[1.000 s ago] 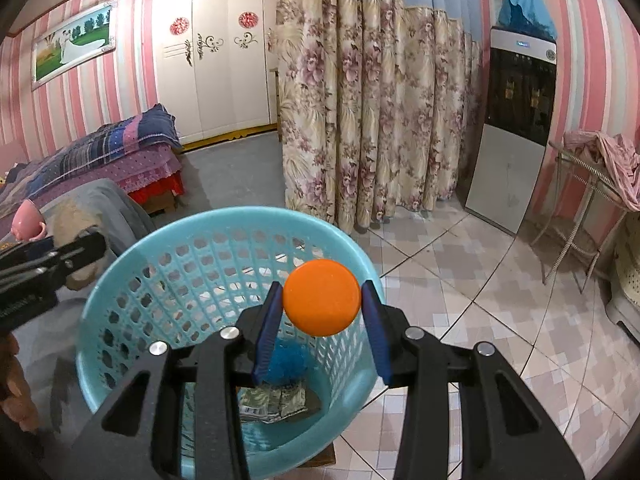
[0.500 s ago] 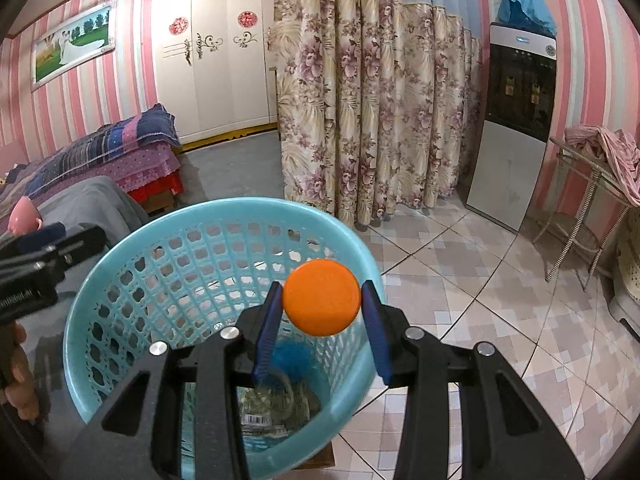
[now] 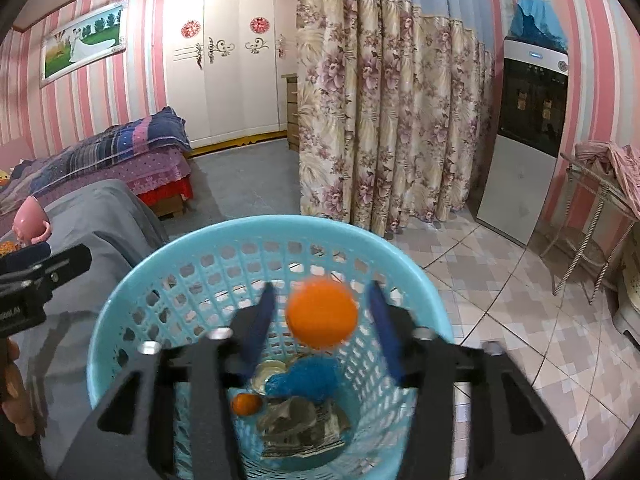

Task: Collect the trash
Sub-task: 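Open both tools to drop the roll and cap into the basket, then move both open tools back over the bed, then grasp the beige cloth with the left tool while the right tool grasps the orange snack bag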

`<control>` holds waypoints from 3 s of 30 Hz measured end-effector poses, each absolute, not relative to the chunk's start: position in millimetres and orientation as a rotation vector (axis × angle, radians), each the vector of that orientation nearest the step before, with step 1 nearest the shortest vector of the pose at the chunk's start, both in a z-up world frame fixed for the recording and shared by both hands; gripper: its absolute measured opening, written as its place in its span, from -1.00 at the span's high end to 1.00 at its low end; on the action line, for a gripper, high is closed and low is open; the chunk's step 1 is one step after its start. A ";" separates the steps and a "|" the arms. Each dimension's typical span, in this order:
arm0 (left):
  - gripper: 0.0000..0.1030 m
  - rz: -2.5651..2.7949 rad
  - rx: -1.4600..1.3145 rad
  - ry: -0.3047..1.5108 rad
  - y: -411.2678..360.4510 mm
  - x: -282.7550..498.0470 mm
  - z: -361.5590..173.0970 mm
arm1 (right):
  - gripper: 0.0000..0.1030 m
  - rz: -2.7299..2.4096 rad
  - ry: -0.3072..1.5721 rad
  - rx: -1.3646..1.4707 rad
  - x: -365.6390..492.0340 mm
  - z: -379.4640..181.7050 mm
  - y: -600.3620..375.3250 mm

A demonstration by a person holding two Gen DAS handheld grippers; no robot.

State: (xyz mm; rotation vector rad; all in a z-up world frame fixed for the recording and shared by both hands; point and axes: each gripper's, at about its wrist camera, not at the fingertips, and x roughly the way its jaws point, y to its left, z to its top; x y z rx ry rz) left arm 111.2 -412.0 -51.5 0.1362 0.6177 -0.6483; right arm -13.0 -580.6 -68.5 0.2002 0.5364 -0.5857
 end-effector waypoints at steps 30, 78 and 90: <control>-0.89 -0.370 0.070 0.555 -241.6 166.3 4.0 | -0.88 -0.454 0.484 0.170 56.7 -29.5 -483.6; -0.87 0.009 -0.140 0.846 3.3 285.7 -68.6 | -0.88 -0.079 0.652 -0.032 208.0 -55.8 -266.3; 0.69 -0.129 -0.182 0.844 -7.9 280.6 -61.5 | -0.88 -0.075 0.641 -0.083 208.7 -57.6 -255.8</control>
